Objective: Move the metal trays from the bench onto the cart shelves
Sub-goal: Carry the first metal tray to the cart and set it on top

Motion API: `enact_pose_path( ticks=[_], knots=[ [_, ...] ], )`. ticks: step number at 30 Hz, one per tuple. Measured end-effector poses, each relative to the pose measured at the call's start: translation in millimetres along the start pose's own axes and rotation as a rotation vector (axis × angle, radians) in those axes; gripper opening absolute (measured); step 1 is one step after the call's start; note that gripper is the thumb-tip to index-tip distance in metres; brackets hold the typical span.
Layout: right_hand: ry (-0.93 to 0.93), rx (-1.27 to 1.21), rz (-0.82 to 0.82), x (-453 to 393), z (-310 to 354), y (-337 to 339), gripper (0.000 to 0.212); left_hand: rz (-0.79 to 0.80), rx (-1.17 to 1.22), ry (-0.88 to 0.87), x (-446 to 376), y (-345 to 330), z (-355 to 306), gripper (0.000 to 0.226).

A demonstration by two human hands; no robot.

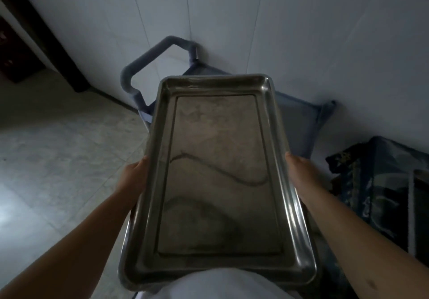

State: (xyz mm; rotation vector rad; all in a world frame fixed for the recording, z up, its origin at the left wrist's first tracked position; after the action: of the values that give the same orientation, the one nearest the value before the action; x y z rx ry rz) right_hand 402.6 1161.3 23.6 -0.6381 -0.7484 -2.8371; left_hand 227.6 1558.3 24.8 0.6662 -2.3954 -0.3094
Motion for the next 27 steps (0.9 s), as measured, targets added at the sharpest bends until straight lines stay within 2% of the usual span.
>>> enact_pose_path(
  ticks=[4, 8, 18, 27],
  knots=[
    [-0.02, 0.084, 0.117, -55.8, 19.5, -1.4, 0.051, -0.067, 0.006, 0.053, -12.4, -17.5, -12.3, 0.052],
    [0.031, 0.306, 0.157, -103.8, 38.7, -12.8, 0.049, -0.104, -0.019, 0.094, -25.4, -26.6, -24.5, 0.055],
    [0.148, 0.374, 0.231, -205.3, 111.6, -51.7, 0.049, -0.207, 0.065, 0.177, -76.4, -34.7, -52.4, 0.065],
    [0.202, 0.426, 0.291, -276.1, 146.3, -63.2, 0.047, -0.336, 0.259, 0.211, -91.7, -80.3, -60.4, 0.053]
  ],
)
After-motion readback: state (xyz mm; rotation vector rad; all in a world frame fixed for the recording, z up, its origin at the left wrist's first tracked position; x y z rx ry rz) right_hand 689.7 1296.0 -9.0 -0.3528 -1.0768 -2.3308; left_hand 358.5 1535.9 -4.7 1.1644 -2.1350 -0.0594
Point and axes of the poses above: each hand's wrist, its own x-axis away from the middle knuckle, its own y-axis out of the back of the hand, z = x × y, the point moved 3 cm from there along -x, towards the middle knuckle, and after that the axes turned 9 degrees about z, right-handed, at the moved point
